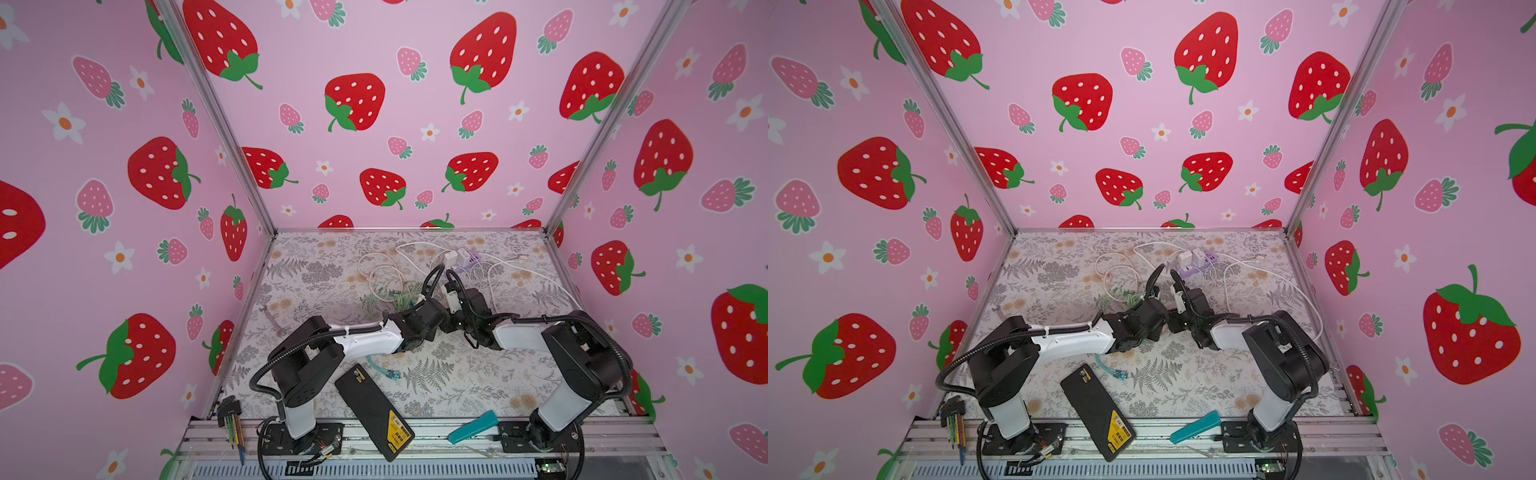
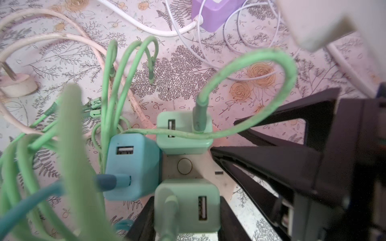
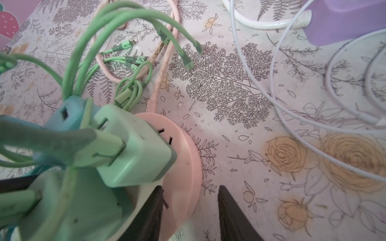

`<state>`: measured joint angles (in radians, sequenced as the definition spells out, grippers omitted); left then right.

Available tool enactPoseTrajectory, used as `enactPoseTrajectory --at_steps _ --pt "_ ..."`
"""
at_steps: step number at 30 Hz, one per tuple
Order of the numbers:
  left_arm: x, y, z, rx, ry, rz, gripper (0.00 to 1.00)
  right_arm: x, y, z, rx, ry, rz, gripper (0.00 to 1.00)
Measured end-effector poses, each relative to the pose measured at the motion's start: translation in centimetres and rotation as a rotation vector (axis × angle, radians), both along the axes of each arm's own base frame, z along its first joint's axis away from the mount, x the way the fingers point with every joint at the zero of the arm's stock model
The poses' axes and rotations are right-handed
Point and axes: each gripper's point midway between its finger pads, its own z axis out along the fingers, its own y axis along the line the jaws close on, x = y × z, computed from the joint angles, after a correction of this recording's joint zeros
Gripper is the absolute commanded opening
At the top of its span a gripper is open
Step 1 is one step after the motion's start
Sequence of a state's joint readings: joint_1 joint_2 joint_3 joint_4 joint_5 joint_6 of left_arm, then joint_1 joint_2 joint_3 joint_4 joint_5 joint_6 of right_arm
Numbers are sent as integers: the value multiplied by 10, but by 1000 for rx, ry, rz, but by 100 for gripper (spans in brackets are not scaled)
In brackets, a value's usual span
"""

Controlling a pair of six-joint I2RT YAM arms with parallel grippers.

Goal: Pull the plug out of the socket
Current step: 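Close the left gripper on the mint charger while right holds the socket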

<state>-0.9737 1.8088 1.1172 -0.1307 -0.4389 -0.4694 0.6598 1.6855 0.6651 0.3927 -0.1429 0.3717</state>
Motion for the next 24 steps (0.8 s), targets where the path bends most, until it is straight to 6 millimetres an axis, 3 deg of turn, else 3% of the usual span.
enactPoseTrajectory --at_steps 10,24 --pt "0 -3 3 70 -28 -3 19 0 0 0 -6 -4 -3 45" --pt "0 12 2 -124 83 25 18 0 5 0 -9 -5 5 45"
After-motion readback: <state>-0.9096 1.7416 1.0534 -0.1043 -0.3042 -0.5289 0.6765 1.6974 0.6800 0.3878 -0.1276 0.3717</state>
